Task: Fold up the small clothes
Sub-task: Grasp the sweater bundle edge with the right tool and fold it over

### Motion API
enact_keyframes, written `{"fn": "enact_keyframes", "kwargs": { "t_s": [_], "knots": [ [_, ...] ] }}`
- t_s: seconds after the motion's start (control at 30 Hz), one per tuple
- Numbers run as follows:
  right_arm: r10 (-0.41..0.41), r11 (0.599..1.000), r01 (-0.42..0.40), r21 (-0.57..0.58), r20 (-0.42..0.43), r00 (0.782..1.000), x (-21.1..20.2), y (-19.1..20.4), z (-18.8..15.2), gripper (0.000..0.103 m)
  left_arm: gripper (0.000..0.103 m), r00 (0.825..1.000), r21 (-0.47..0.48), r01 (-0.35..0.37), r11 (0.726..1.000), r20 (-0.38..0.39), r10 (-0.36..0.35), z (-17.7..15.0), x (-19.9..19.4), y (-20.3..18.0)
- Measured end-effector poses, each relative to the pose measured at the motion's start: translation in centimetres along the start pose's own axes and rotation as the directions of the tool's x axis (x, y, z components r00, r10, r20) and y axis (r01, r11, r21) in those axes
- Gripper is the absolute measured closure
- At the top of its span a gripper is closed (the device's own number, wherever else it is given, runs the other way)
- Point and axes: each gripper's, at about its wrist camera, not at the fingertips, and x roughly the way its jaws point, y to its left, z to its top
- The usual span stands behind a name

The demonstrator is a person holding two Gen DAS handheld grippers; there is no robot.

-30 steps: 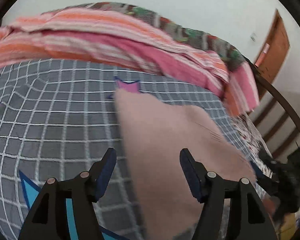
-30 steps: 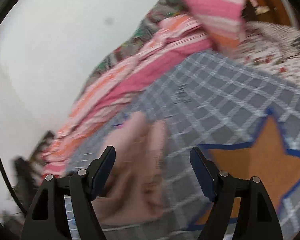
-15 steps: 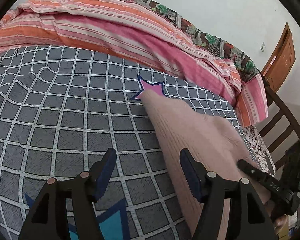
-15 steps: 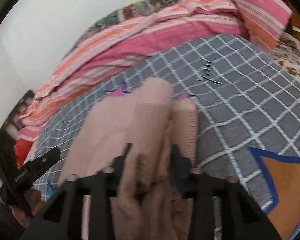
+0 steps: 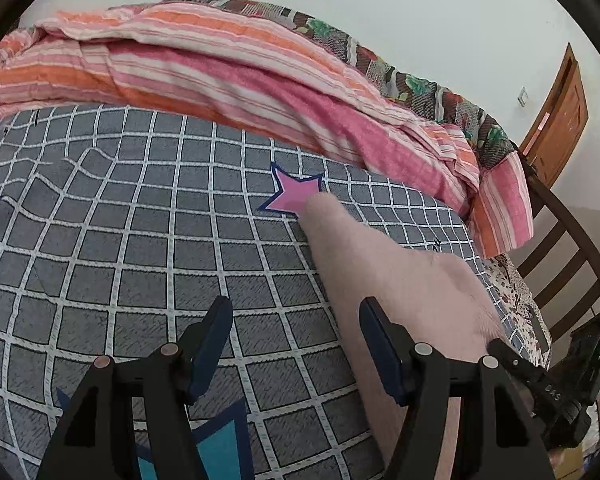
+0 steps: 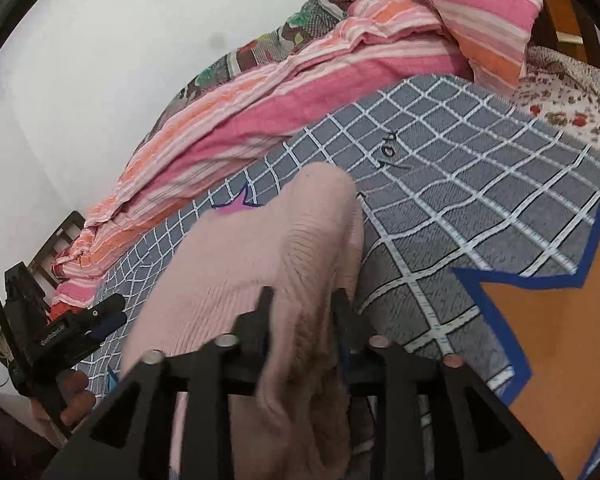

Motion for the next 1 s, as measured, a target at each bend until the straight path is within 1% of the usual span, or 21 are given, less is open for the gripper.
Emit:
{"fn": "enact_keyframes", "kwargs": {
  "t_s": [0.03,0.07,0.1,0.13,0.17,0.23,0.3,0.4,0.47,0.53,0.6,0.67,0.73,0.77,0.83,0.93,1.0],
  "knots": [
    [-0.018,1.0,0.018,0.008,-0.004,1.0,0.1,-0.2,0.0,0.045,0.039,1.0,0.004,0.001,1.0,0.0,-0.001,0.1,0.0,-0.1],
    [-0.014,1.0,0.015,0.022,-0.025,1.0,0.6,-0.6,0.1,0.037,0.039,1.0,0.014,-0.002,1.0,0.002,0.002,0.1,0.0,-0.2],
    [0.009,0.999,-0.007,0.042,-0.058,0.998,1.3,-1.0,0.2,0.034,0.039,1.0,0.023,-0.009,1.0,0.005,0.008,0.2,-0.1,-0.2],
    [0.075,0.994,-0.066,0.082,-0.113,0.991,2.3,-1.6,0.2,0.03,0.039,1.0,0.03,-0.015,0.999,0.01,0.015,0.2,-0.1,-0.2],
    [0.1,0.991,-0.087,0.103,-0.129,0.987,2.8,-1.9,0.3,0.03,0.039,1.0,0.031,-0.016,0.999,0.014,0.016,0.2,-0.2,-0.2],
    [0.121,0.986,-0.104,0.128,-0.128,0.984,3.1,-2.3,0.4,0.029,0.039,1.0,0.025,-0.006,1.0,0.012,0.006,0.3,-0.3,0.0],
    [0.126,0.988,-0.109,0.112,-0.152,0.98,3.9,-1.9,0.6,0.025,0.039,1.0,0.021,0.002,1.0,0.014,-0.003,0.4,-0.4,0.1],
    [0.114,0.991,-0.101,0.087,-0.158,0.981,4.5,-1.2,0.6,0.024,0.039,1.0,0.02,0.009,1.0,0.021,-0.009,0.5,-0.6,0.3],
    [0.127,0.99,-0.115,0.079,-0.171,0.977,5.0,-0.8,0.6,0.025,0.039,1.0,0.015,0.012,1.0,0.023,-0.012,0.6,-0.9,0.5],
    [0.14,0.989,-0.128,0.072,-0.188,0.972,5.5,-0.7,0.6,0.027,0.039,0.999,0.007,0.018,1.0,0.031,-0.018,0.7,-1.3,0.8],
    [0.168,0.984,-0.153,0.086,-0.206,0.964,5.8,-0.7,0.8,0.038,0.039,0.999,-0.005,0.026,1.0,0.041,-0.026,0.8,-1.8,1.2],
    [0.195,0.976,-0.168,0.135,-0.215,0.957,5.8,-1.0,1.2,0.053,0.039,0.998,-0.024,0.038,0.999,0.051,-0.037,1.0,-2.3,1.8],
    [0.195,0.975,-0.165,0.149,-0.214,0.957,5.5,-0.8,1.6,0.061,0.039,0.997,-0.042,0.049,0.998,0.06,-0.047,1.0,-2.7,2.4],
    [0.185,0.978,-0.158,0.136,-0.213,0.959,5.2,-0.4,1.7,0.064,0.039,0.997,-0.049,0.052,0.997,0.063,-0.049,1.1,-3.0,2.7],
    [0.138,0.989,-0.123,0.082,-0.206,0.969,4.5,1.0,1.9,0.066,0.039,0.996,-0.059,0.056,0.997,0.066,-0.052,1.1,-3.3,3.2],
    [0.078,0.997,-0.079,0.002,-0.169,0.983,2.9,4.6,2.6,0.067,0.039,0.996,-0.081,0.058,0.995,0.067,-0.053,1.2,-3.7,4.2],
    [0.071,0.997,-0.075,-0.022,-0.145,0.987,2.1,6.5,3.2,0.068,0.039,0.996,-0.105,0.066,0.992,0.059,-0.06,1.3,-3.9,5.0]
  ]
}}
